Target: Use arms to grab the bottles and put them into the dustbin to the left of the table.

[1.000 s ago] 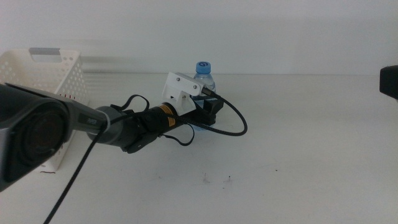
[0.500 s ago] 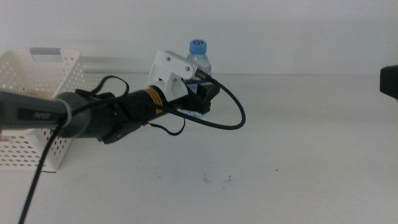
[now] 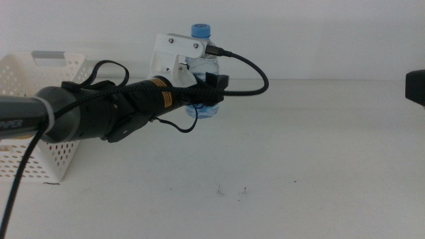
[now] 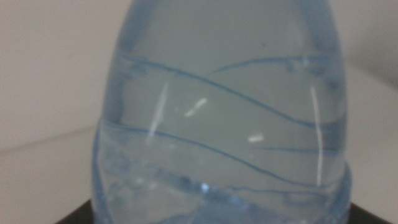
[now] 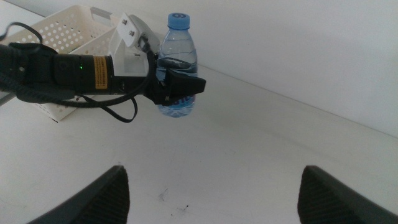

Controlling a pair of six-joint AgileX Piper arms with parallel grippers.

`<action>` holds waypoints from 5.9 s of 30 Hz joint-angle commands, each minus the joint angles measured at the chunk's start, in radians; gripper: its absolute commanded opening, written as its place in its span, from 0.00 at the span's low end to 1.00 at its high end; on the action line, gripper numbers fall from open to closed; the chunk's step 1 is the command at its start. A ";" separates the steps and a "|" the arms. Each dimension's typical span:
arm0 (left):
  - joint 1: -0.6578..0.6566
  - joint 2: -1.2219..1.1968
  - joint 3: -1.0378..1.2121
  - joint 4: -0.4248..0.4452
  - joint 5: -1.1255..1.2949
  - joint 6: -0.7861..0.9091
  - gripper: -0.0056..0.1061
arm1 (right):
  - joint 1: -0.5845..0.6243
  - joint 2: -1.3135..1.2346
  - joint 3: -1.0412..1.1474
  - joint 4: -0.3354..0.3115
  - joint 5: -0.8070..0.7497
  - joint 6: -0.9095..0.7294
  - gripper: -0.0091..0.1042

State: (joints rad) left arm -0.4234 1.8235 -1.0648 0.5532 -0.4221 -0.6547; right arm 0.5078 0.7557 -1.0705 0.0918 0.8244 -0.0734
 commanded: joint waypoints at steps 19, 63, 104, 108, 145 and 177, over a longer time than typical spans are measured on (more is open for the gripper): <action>0.000 -0.265 -0.260 -0.476 0.817 0.664 0.40 | -0.010 -0.002 -0.008 -0.002 -0.008 -0.001 0.87; 0.733 0.011 -0.633 -0.842 1.435 1.135 0.40 | -0.010 -0.002 -0.008 -0.002 -0.008 -0.001 0.87; 0.681 0.023 -0.633 -0.884 1.608 1.036 0.89 | -0.010 -0.002 -0.008 -0.002 -0.008 -0.001 0.87; 0.608 -0.041 -0.633 -0.869 1.591 0.993 0.89 | -0.010 -0.002 -0.008 -0.002 -0.008 -0.001 0.87; 0.093 -0.342 -0.603 -0.825 1.411 0.867 0.89 | -0.010 -0.002 -0.008 -0.002 -0.008 -0.001 0.87; 0.193 -1.171 0.180 -0.522 0.982 0.576 0.89 | -0.010 -0.002 -0.008 -0.002 -0.008 -0.001 0.87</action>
State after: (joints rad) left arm -0.2359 0.6625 -0.8923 0.0364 0.5676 -0.0746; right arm 0.5078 0.7557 -1.0705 0.0922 0.8244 -0.0734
